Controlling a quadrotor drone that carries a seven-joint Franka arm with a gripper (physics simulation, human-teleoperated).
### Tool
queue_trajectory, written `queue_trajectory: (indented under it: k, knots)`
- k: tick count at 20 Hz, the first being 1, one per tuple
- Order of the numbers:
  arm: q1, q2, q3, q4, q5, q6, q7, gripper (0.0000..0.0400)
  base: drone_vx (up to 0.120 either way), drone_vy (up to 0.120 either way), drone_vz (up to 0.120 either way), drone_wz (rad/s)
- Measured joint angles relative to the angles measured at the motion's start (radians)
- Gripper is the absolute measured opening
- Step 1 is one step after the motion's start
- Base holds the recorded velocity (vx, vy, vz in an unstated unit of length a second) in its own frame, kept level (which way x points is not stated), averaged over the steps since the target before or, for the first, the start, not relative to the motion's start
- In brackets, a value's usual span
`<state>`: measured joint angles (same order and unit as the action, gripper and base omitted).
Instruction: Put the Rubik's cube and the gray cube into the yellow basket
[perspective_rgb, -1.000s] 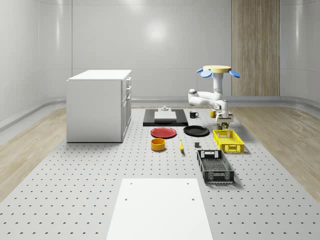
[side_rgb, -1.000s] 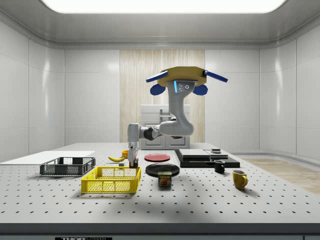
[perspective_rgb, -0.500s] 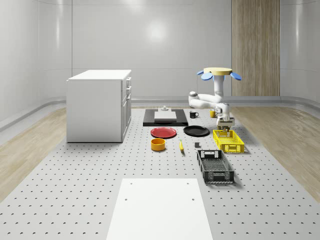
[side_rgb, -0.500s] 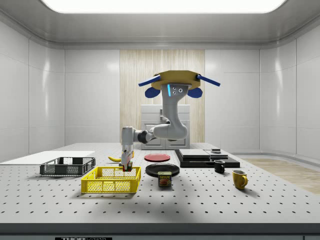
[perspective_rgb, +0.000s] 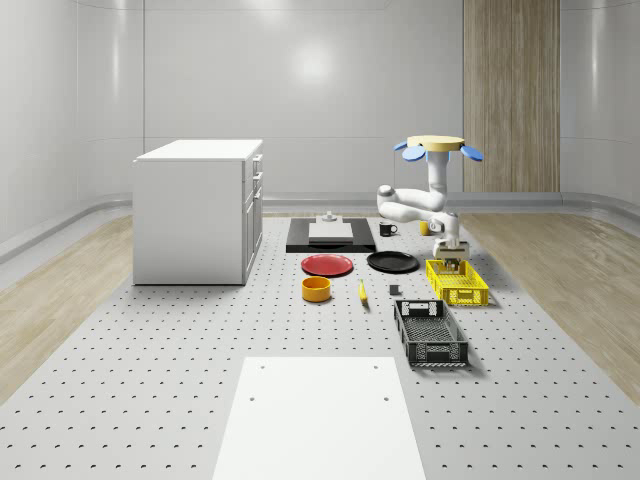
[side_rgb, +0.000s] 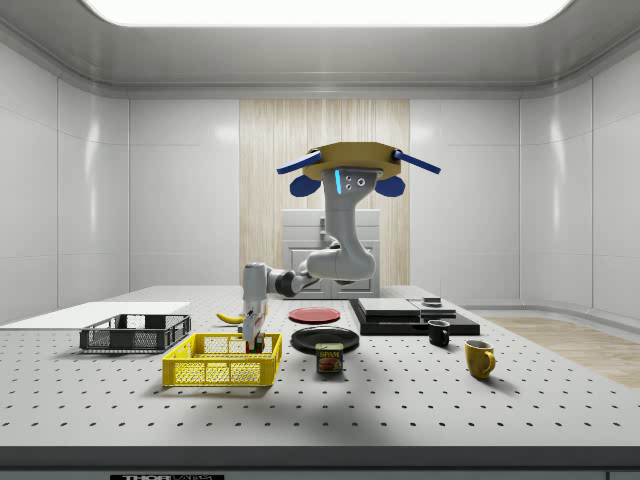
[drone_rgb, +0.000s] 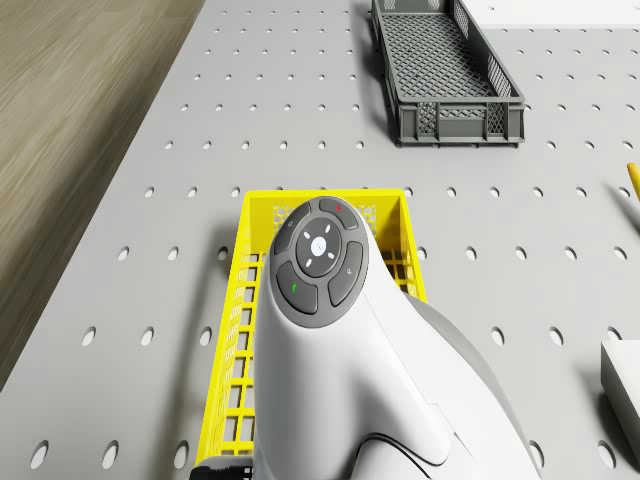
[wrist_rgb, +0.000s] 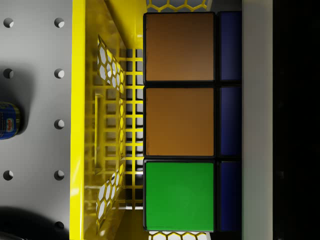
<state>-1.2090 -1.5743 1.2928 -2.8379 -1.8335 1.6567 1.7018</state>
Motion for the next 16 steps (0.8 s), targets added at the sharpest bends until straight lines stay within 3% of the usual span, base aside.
queue_trajectory:
  k: [12, 16]
  knots:
    - [-0.023, 0.011, -0.118, 0.036, -0.113, 0.036, 0.001, 0.0325, 0.000, 0.000, 0.000, 0.000]
    - [-0.026, 0.018, -0.139, 0.044, -0.135, 0.039, 0.000, 0.0367, 0.000, 0.000, 0.000, 0.000]
